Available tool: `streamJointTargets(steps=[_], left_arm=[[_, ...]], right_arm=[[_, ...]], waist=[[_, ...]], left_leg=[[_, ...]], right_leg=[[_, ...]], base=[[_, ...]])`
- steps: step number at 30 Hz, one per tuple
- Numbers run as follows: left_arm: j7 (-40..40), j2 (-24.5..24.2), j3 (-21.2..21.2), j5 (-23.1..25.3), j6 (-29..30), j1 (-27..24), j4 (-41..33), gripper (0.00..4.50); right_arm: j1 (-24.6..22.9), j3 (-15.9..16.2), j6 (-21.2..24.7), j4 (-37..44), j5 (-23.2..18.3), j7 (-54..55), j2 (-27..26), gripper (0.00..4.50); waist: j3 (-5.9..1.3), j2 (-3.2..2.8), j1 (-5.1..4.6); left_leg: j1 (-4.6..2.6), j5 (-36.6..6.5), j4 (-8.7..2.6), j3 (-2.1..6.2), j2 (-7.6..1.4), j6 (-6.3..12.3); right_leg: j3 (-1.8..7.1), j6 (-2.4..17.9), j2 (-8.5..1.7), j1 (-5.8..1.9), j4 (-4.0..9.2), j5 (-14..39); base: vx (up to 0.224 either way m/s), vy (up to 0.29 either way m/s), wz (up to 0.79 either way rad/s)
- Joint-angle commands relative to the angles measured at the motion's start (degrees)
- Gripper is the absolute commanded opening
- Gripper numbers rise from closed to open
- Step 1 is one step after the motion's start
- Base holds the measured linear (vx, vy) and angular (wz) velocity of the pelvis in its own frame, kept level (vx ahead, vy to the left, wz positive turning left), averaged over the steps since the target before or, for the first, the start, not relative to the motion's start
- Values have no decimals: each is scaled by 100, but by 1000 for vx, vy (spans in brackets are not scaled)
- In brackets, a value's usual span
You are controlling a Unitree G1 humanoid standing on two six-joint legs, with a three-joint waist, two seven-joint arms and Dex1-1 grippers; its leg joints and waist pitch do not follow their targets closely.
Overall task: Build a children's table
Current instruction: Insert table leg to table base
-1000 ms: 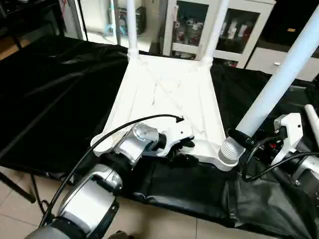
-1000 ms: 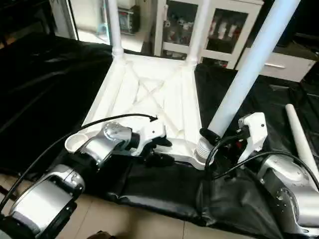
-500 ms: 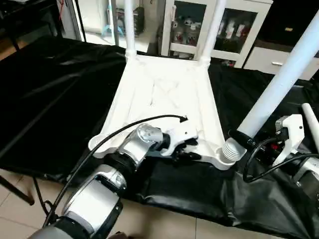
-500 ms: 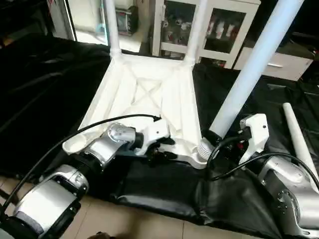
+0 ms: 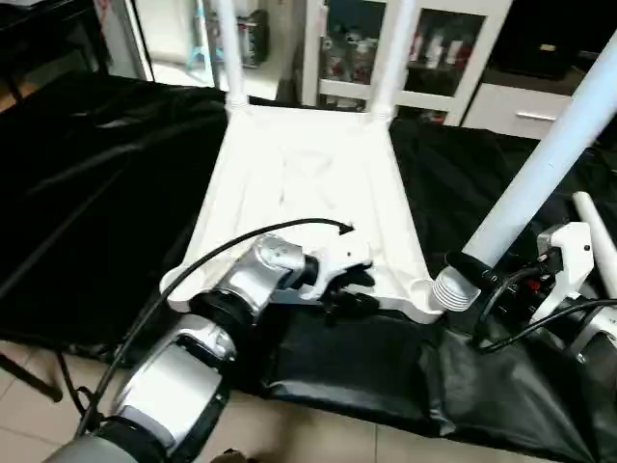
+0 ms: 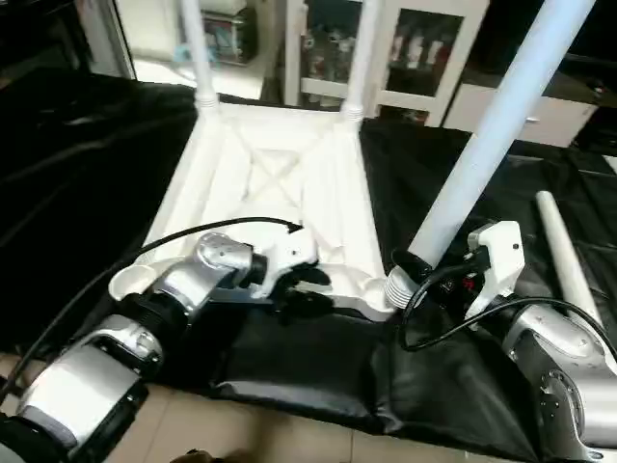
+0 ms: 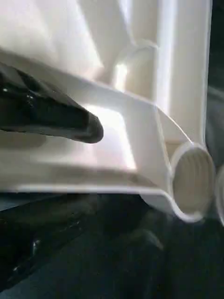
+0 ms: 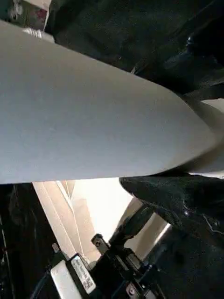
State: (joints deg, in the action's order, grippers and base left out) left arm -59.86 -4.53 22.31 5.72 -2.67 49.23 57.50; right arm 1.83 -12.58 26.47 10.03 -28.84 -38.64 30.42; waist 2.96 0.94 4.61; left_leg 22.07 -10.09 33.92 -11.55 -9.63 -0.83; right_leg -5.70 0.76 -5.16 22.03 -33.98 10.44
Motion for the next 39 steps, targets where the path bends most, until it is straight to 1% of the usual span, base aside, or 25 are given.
streamJointTargets(steps=[1, 3, 4, 7, 9, 11, 12, 14, 16, 17, 18, 19, 20, 25, 26, 27, 28, 30, 32, 34, 35, 36, 37, 38, 39], left_arm=[[111, -13, 24, 154, 134, -27, 87, 168], [89, -62, 43, 193, 219, -53, 69, 157], [25, -102, 60, 198, 240, -87, 33, 145], [-2, -112, 66, 197, 256, -103, 12, 128], [-49, -101, 112, 229, 241, -156, -53, 110], [-153, -58, 152, 239, 268, -204, -119, 86], [-160, -52, 157, 241, 271, -210, -129, 86], [-221, -30, 193, 265, 282, -246, -183, 54], [-258, -3, 298, 339, 283, -294, -237, 43], [-245, 6, 342, 385, 285, -302, -230, 34], [-244, 6, 346, 389, 285, -303, -229, 34], [-182, 16, 372, 441, 272, -305, -212, 21], [-133, 21, 386, 479, 276, -305, -197, 8], [32, -62, 515, 742, 203, -338, -163, 2], [50, -127, 496, 746, 217, -375, -201, 2], [66, -211, 469, 739, 240, -422, -265, 2], [69, -336, 429, 725, 278, -490, -378, 2], [62, -644, 279, 650, 409, -668, -720, 2], [51, -796, 188, 608, 504, -755, -898, 2], [-20, -1177, 12, 532, 621, -994, -1366, 2], [-145, -1501, -118, 484, 657, -1226, -1792, 2], [-233, -1700, -174, 448, 649, -1394, -2080, 2], [-325, -1858, -220, 405, 636, -1540, -2320, 2], [-374, -1931, -242, 381, 621, -1610, -2431, 2], [-448, -2041, -278, 342, 591, -1722, -2607, 2]], right_arm=[[56, -10, -77, 98, 10, -8, 13, 186], [63, 2, -80, 93, 8, -14, 6, 186], [68, 16, -82, 94, 12, -17, 1, 186], [67, 18, -82, 97, 12, -19, 2, 186], [91, 20, -99, 54, 24, -33, 13, 186], [116, 11, -98, 31, 23, -39, 28, 186], [118, 10, -98, 31, 23, -40, 29, 186], [115, 6, -99, 34, 26, -39, 31, 186], [105, 3, -98, 45, 22, -35, 33, 186], [103, 1, -96, 47, 21, -34, 35, 186], [103, 1, -96, 47, 21, -34, 35, 186], [104, -1, -95, 49, 21, -28, 32, 186], [107, -1, -92, 54, 20, -24, 30, 186], [138, 28, -83, 66, 33, 10, -15, 186], [140, 45, -89, 78, 41, 27, -37, 186], [137, 59, -98, 93, 48, 49, -65, 186], [133, 64, -103, 107, 47, 80, -99, 186], [103, 77, -105, 142, 38, 107, -146, 186], [82, 90, -106, 155, 36, 110, -163, 186], [39, 122, -104, 188, 31, 115, -199, 186], [17, 145, -102, 206, 25, 123, -225, 186], [16, 158, -106, 206, 31, 132, -242, 186], [20, 168, -110, 202, 36, 140, -259, 186], [23, 172, -112, 198, 39, 144, -267, 186], [30, 180, -116, 189, 45, 151, -281, 186]], waist=[[-364, 96, 25], [-352, 98, 54], [-342, 116, 61], [-323, 125, 44], [-318, 126, 45], [-316, 114, 46], [-317, 119, 43], [-322, 110, 47], [-331, 108, 49], [-337, 108, 48], [-341, 113, 47], [-346, 94, 56], [-350, 104, 56], [-341, 97, 53], [-329, 58, 58], [-328, 58, 50], [-326, 70, 38], [-316, 81, -11], [-308, 71, -58], [-299, 69, -121], [-269, 55, -212], [-261, 53, -255], [-268, 42, -313], [-256, 21, -366], [-268, -6, -376]], left_leg=[[-159, -1116, -386, 211, -468, 453], [-169, -1210, -395, 206, -466, 396], [-163, -1297, -404, 214, -465, 349], [-148, -1509, -419, 229, -449, 234], [-167, -1583, -423, 236, -457, 193], [-182, -1641, -429, 234, -461, 156], [-179, -1638, -432, 234, -463, 154], [-181, -1624, -436, 238, -471, 149], [-175, -1577, -435, 235, -469, 158], [-167, -1489, -433, 230, -469, 189], [-166, -1462, -428, 225, -463, 207], [-163, -1404, -421, 224, -460, 234], [-164, -1372, -415, 218, -461, 258], [-165, -1392, -422, 222, -467, 278], [-167, -1485, -430, 230, -464, 237], [-167, -1544, -434, 232, -465, 208], [-162, -1591, -440, 237, -465, 188], [-117, -1669, -470, 264, -459, 139], [-121, -1799, -478, 278, -460, 80], [-103, -1957, -488, 297, -441, 16], [-45, -2115, -531, 358, -443, -58], [-19, -2171, -540, 374, -433, -80], [23, -2219, -547, 418, -417, -149], [7, -2314, -551, 444, -407, -195], [-25, -2378, -544, 462, -412, -224]], right_leg=[[342, 1264, -540, -222, 422, 943], [347, 1219, -552, -218, 442, 1128], [346, 1169, -567, -221, 453, 1328], [344, 961, -579, -222, 515, 1867], [348, 889, -581, -201, 541, 2057], [355, 884, -576, -181, 552, 2092], [355, 886, -574, -182, 548, 2071], [360, 911, -575, -184, 536, 1967], [362, 930, -572, -189, 521, 1856], [365, 981, -562, -193, 496, 1640], [365, 994, -562, -197, 491, 1583], [366, 1023, -567, -202, 477, 1487], [367, 1041, -562, -203, 475, 1423], [360, 1063, -558, -204, 476, 1431], [359, 1038, -569, -203, 497, 1597], [360, 1020, -567, -201, 507, 1667], [357, 1005, -567, -204, 512, 1723], [348, 918, -565, -227, 513, 1921], [345, 868, -562, -215, 527, 2102], [334, 771, -559, -228, 548, 2397], [307, 650, -563, -248, 545, 2733], [293, 572, -561, -258, 568, 2909], [271, 442, -571, -290, 577, 3135], [256, 390, -556, -263, 611, 3253], [254, 412, -565, -252, 613, 3223]], base=[[0, 0, 0], [0, 0, 0], [0, 0, 0], [0, 0, 0], [0, 0, 0], [0, 0, 0], [0, 0, 0], [0, 0, 0], [0, 0, 0], [0, 0, 0], [0, 0, 0], [0, 0, 0], [0, 0, 0], [0, 0, 0], [0, 0, 0], [0, 0, 0], [0, 0, 0], [0, 0, 0], [0, 0, 0], [-7, 0, -9], [-19, 1, -28], [-19, 1, -28], [-10, 1, -35], [3, 1, -29], [3, 1, -29]])
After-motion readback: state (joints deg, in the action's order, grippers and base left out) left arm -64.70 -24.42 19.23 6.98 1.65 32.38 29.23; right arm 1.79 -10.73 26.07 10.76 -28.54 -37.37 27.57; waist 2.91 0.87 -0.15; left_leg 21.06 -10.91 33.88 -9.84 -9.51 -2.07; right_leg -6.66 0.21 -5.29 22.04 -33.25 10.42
